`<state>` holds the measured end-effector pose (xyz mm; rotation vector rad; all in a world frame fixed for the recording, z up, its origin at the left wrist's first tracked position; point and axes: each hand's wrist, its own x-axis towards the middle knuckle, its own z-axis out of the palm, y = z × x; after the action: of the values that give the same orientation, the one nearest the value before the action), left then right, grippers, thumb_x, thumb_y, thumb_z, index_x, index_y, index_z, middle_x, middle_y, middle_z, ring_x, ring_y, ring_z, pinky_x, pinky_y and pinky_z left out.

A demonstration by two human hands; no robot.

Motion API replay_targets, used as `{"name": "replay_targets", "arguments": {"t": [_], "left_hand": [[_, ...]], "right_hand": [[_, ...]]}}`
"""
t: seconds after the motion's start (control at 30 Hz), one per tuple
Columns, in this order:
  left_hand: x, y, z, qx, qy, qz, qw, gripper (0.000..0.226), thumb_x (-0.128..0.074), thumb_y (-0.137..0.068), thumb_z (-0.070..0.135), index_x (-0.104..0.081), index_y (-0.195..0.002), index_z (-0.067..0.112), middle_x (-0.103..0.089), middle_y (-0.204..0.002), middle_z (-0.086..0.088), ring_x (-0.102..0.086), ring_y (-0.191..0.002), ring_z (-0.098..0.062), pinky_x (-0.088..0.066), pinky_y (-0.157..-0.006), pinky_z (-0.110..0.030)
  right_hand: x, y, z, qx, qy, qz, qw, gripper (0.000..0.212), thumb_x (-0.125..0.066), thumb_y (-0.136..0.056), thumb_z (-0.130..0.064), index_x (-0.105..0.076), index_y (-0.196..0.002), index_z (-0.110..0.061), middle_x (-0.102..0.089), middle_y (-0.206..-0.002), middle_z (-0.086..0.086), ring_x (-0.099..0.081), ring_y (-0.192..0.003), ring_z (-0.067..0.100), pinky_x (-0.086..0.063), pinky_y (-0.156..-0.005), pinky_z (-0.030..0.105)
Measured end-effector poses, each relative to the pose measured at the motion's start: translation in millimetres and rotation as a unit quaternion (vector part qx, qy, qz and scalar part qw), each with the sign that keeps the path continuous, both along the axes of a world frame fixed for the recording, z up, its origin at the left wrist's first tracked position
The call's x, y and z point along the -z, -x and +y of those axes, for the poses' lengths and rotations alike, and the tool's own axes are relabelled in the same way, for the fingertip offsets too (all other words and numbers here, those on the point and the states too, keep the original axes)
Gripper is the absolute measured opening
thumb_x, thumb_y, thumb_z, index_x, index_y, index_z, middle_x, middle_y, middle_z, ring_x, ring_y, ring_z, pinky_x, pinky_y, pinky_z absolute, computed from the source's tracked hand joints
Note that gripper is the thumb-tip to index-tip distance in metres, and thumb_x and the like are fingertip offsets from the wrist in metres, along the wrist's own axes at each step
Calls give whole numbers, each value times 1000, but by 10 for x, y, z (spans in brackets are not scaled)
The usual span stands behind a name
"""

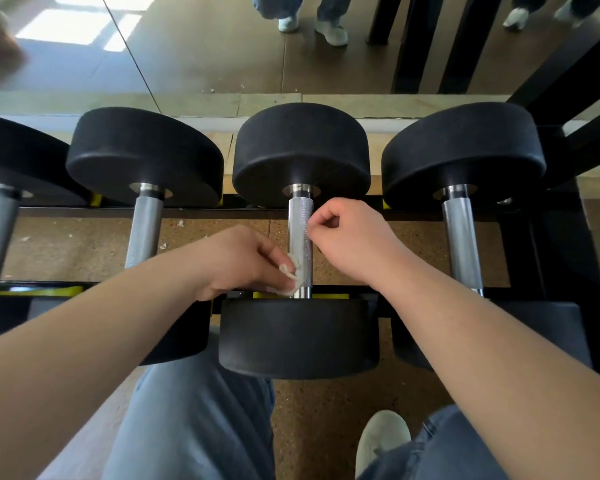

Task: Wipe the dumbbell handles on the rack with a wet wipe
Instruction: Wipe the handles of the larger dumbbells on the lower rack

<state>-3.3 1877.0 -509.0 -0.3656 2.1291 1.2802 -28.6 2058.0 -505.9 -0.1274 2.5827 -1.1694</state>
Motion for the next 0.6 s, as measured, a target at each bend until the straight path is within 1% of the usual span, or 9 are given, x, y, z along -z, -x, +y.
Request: {"name": "replay_targets", "arguments": {"t": [0.13, 0.23, 0.27, 0.33, 0.37, 0.4, 0.43, 0.5, 0.6], "left_hand": [[97, 166, 9, -196, -197, 27, 960, 21, -68, -88, -9, -67, -102, 5, -72, -109, -15, -75, -87, -17, -62, -70, -23], [176, 293, 24, -206, -231, 29, 950, 30, -63, -94, -6, -61, -123, 2, -70, -111, -13, -74, -92, -18, -62, -73, -26], [207, 286, -4, -162, -205, 17, 965, 31, -63, -94, -5, -61, -125, 1, -70, -106, -12, -73, -93, -18, -62, -79, -30], [269, 201, -74, 9, -42, 1, 999, 25, -69, -90, 2, -69, -114, 6, -71, -92, -9, -71, -87, -22, -60, -85, -39], [290, 148, -87, 92, 45, -2, 995, 21, -72, -84, 7, -73, -104, 13, -72, -88, -9, -69, -83, -24, -58, -83, -41], [306, 111, -80, 127, 90, -9, 988, 18, -72, -81, 10, -76, -95, 21, -73, -87, -11, -68, -82, -25, -57, -81, -42], [317, 106, -58, 118, 88, -20, 989, 20, -69, -83, 7, -76, -93, 23, -74, -91, -13, -68, -82, -26, -57, -82, -42], [315, 176, 16, 5, -24, -52, 998, 26, -60, -94, -2, -72, -108, 17, -75, -99, -15, -72, -86, -24, -60, -85, -39], [277, 418, 157, -168, -214, -41, 961, 21, -49, -104, 3, -67, -110, 14, -75, -97, -6, -73, -82, -14, -62, -74, -29]], "right_hand": [[5, -9, 19, 1, 6, -3, 1000, 7, -62, -99, -29, -68, -99, -32, -65, -94, -14, -61, -82, 1, -44, -63, 20], [2, -9, 3, 2, 2, 3, 1000, 7, -62, -100, -29, -68, -102, -31, -65, -95, -14, -61, -84, 1, -42, -63, 17], [2, -7, 4, 1, 2, 0, 1000, 7, -62, -100, -29, -68, -102, -31, -65, -95, -14, -61, -84, 1, -42, -62, 17], [3, -8, 23, -4, -2, -5, 1000, 8, -62, -99, -29, -68, -104, -32, -66, -96, -14, -62, -86, 1, -44, -64, 18], [6, -11, 32, -7, -4, -8, 1000, 8, -62, -99, -29, -68, -104, -32, -65, -96, -14, -62, -86, 2, -45, -66, 18], [6, -13, 38, -9, -4, -11, 1000, 9, -62, -99, -29, -68, -105, -32, -66, -96, -14, -62, -87, 2, -47, -67, 19], [8, -12, 40, -10, -2, -13, 1000, 9, -62, -99, -28, -68, -105, -32, -66, -96, -13, -62, -88, 2, -47, -69, 20], [0, -14, 43, -10, 1, -16, 1000, 9, -62, -98, -28, -68, -105, -31, -66, -95, -13, -63, -88, 3, -48, -70, 20], [-15, -9, 39, -7, 8, -15, 1000, 8, -62, -99, -29, -69, -102, -31, -68, -92, -12, -64, -85, 3, -49, -69, 21]]}}
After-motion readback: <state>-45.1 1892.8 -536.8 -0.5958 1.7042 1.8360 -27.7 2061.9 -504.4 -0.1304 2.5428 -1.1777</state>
